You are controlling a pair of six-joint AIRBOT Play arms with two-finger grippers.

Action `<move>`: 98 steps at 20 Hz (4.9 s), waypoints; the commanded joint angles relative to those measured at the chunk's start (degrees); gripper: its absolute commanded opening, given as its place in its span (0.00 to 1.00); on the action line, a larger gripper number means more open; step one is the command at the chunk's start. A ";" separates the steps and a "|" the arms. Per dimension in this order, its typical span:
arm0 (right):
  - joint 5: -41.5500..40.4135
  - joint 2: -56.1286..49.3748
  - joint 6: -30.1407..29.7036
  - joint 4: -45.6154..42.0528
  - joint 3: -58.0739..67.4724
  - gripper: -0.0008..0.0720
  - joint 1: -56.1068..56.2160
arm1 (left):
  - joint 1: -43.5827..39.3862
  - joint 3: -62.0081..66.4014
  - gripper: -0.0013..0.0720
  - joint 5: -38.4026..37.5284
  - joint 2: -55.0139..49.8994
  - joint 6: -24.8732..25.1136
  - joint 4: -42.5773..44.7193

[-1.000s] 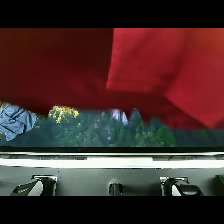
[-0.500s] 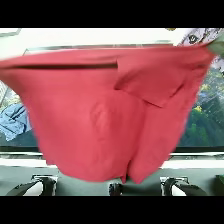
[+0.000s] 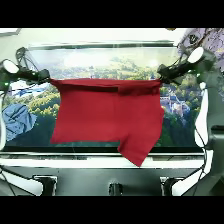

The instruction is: Fold the clothes and pants, and hang the long-sleeved shirts on hangers.

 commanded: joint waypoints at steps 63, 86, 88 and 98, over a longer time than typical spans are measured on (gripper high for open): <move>-8.98 46.93 -32.72 33.70 -98.90 0.74 -19.58 | 22.27 -44.76 0.86 -14.08 24.96 3.19 -22.12; -12.15 46.95 -34.32 38.51 -101.39 0.05 -19.61 | 22.38 -56.72 0.86 -12.24 23.10 19.06 -24.85; -12.04 46.95 -34.32 38.51 -101.39 0.05 -19.61 | 22.38 -56.72 0.86 -13.70 22.99 18.86 -24.02; -12.17 46.99 -34.34 38.49 -101.39 0.05 -19.61 | 20.61 -56.72 0.86 -15.63 20.00 18.01 -21.40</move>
